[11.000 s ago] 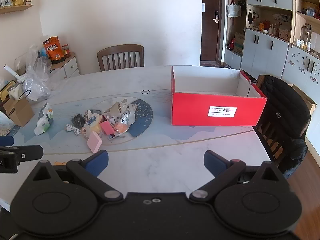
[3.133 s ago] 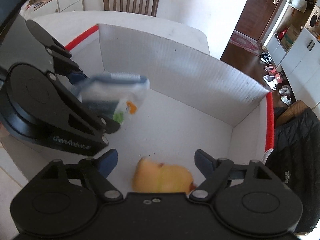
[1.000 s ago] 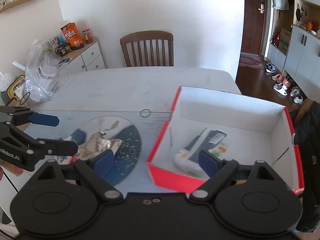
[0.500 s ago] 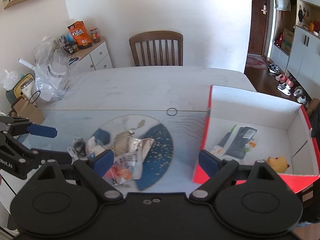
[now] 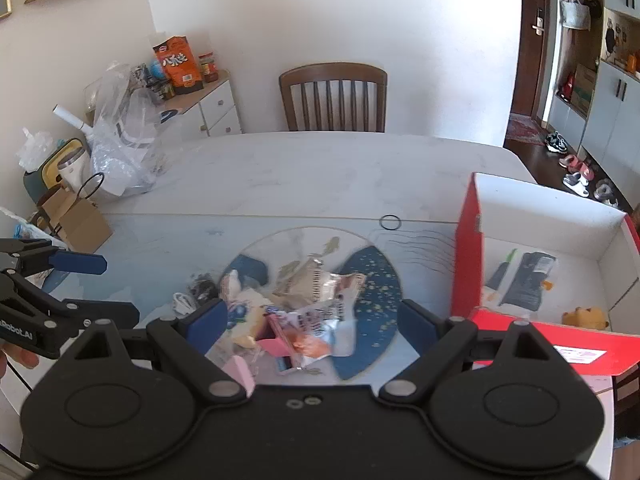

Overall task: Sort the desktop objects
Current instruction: 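Move both tools back over the pile of items on the table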

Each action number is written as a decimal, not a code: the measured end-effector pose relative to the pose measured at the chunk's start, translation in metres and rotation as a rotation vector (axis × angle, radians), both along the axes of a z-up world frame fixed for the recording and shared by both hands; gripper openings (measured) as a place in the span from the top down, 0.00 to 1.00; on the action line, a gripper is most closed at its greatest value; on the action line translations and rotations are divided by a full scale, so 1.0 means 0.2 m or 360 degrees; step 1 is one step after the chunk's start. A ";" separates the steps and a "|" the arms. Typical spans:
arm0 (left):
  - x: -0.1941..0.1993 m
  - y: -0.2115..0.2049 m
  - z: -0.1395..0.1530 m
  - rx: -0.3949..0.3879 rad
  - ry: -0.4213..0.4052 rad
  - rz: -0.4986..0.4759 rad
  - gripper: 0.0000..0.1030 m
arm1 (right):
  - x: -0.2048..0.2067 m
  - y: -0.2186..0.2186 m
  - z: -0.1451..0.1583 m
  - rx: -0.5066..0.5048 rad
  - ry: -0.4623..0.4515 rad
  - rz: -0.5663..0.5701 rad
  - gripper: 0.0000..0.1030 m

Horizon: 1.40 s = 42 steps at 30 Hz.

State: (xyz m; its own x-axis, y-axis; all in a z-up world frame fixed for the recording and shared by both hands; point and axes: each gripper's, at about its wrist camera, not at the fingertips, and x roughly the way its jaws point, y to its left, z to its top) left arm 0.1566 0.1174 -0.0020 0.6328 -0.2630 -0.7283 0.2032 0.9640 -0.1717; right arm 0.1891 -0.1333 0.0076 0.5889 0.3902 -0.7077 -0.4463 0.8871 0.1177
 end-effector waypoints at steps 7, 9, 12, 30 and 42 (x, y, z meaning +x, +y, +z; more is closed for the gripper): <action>-0.05 0.13 -0.10 0.0003 0.0004 0.0053 0.00 | -0.03 0.12 -0.08 -0.0013 0.0021 -0.0012 0.11; -0.05 0.15 -0.13 0.0052 -0.0005 0.0047 0.00 | -0.04 0.15 -0.12 -0.0033 0.0029 -0.0013 0.11; -0.03 0.17 -0.17 0.0095 -0.0016 0.0053 0.00 | -0.06 0.19 -0.17 -0.0052 0.0043 -0.0003 0.11; 0.20 0.15 -0.52 0.0264 0.0029 -0.0041 0.00 | -0.09 0.37 -0.46 -0.0197 0.0173 0.0014 0.14; 0.24 0.13 -0.61 0.0280 0.0021 -0.0099 0.01 | -0.06 0.46 -0.60 -0.0278 0.0243 0.0042 0.16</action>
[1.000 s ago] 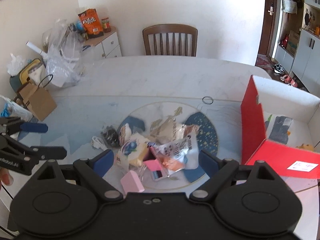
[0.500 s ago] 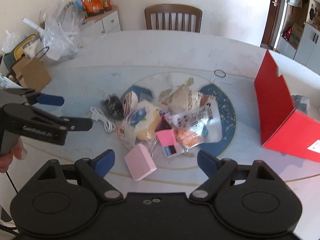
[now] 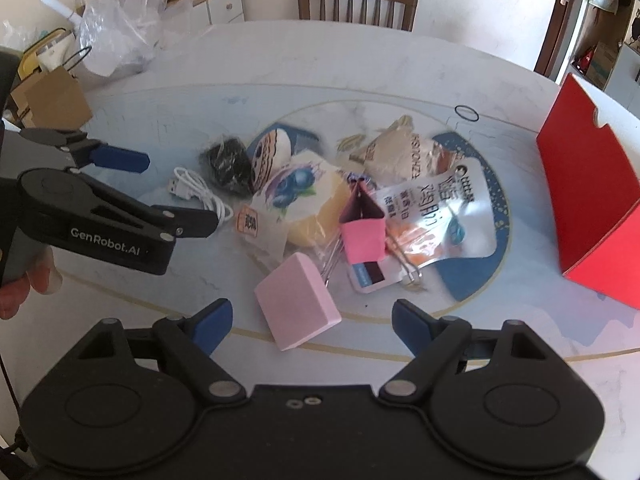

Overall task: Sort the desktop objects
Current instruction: 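Move both tools back over the pile of items on the table, then grasp the pink sponge with the right gripper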

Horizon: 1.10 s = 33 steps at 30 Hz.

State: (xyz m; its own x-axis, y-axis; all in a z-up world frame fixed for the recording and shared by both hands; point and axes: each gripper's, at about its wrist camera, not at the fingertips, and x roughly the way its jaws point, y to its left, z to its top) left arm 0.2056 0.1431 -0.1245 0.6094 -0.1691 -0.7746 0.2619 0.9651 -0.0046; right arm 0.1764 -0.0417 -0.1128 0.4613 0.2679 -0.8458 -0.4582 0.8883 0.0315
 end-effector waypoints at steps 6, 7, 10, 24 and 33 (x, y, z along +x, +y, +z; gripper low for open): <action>0.02 -0.03 -0.02 0.0022 -0.0007 -0.0030 0.01 | -0.01 0.03 -0.02 -0.0026 0.0027 0.0036 0.24; 0.02 -0.03 -0.02 0.0025 -0.0007 -0.0032 0.01 | -0.01 0.03 -0.02 -0.0029 0.0029 0.0040 0.24; 0.03 -0.02 -0.03 0.0015 -0.0004 -0.0025 0.01 | -0.01 0.03 -0.04 -0.0036 0.0044 0.0050 0.27; 0.04 0.00 -0.02 -0.0100 0.0039 -0.0042 0.23 | -0.02 0.04 -0.03 -0.0013 0.0042 0.0049 0.50; 0.00 0.01 -0.01 -0.0118 0.0047 -0.0026 0.31 | -0.03 0.00 -0.01 0.0060 0.0080 0.0021 0.67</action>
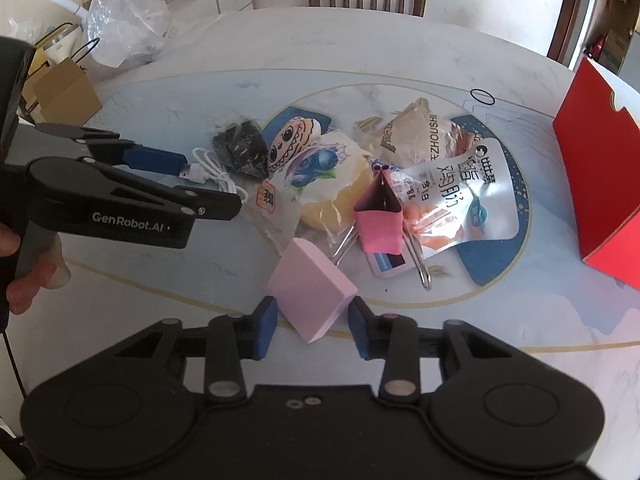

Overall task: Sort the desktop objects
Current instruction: 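Grasp the pink sponge with the right gripper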

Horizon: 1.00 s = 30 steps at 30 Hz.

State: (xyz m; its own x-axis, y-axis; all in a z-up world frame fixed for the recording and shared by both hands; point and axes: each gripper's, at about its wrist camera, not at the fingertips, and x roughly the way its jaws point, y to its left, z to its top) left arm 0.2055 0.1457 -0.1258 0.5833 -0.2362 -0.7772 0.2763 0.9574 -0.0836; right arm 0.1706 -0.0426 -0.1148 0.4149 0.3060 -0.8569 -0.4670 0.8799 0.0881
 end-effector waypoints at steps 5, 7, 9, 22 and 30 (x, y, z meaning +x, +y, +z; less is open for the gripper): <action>-0.01 0.02 0.00 -0.0030 0.0002 0.0026 0.37 | -0.02 -0.02 0.02 0.0032 0.0002 -0.0012 0.71; -0.01 0.03 0.01 -0.0042 0.0006 0.0041 0.39 | -0.03 -0.04 0.02 0.0045 0.0003 -0.0022 0.73; -0.02 0.04 0.01 -0.0055 0.0010 0.0057 0.41 | -0.04 -0.05 0.03 0.0063 0.0001 -0.0028 0.75; -0.14 0.09 0.08 -0.0172 0.0013 0.0105 0.42 | -0.07 -0.13 0.11 0.0167 -0.0043 -0.0045 0.80; -0.17 0.08 0.07 -0.0152 0.0023 0.0117 0.42 | -0.03 -0.08 0.07 0.0069 -0.0054 -0.0011 0.72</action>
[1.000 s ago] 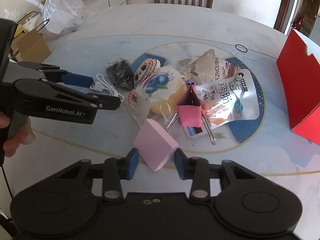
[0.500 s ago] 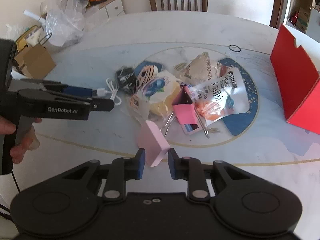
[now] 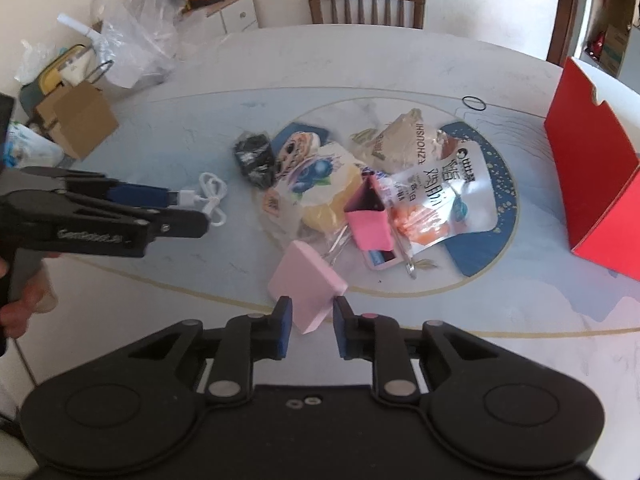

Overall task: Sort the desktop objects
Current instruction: 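Grasp the pink sponge with the right gripper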

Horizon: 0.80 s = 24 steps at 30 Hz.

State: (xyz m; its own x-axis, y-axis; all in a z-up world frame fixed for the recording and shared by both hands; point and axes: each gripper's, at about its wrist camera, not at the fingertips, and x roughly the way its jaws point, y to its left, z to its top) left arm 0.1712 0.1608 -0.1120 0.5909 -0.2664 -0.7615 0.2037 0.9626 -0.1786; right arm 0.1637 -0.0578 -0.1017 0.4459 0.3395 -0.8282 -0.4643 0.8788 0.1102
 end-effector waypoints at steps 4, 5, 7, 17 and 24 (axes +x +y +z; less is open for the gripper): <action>0.00 0.00 0.00 0.0004 0.0006 0.0002 0.42 | 0.03 0.00 0.00 0.0057 0.0009 -0.0030 0.53; 0.00 0.00 -0.01 0.0006 0.0009 0.0004 0.42 | 0.04 0.00 -0.01 0.0067 0.0000 -0.0040 0.41; 0.00 0.00 -0.01 0.0007 0.0018 0.0009 0.42 | 0.05 0.01 -0.02 0.0082 -0.0005 -0.0056 0.33; 0.02 0.00 -0.03 0.0013 0.0035 0.0012 0.42 | 0.07 0.09 -0.08 0.0068 0.0056 -0.0012 0.55; 0.02 0.00 -0.02 0.0005 0.0033 0.0014 0.42 | 0.07 0.07 -0.07 0.0098 0.0068 -0.0043 0.83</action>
State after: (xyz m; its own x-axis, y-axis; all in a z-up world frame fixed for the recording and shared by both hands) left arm 0.1748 0.1613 -0.1166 0.5771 -0.2590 -0.7745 0.1918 0.9648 -0.1797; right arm 0.1775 -0.0447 -0.1153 0.4204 0.3790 -0.8244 -0.4345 0.8817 0.1838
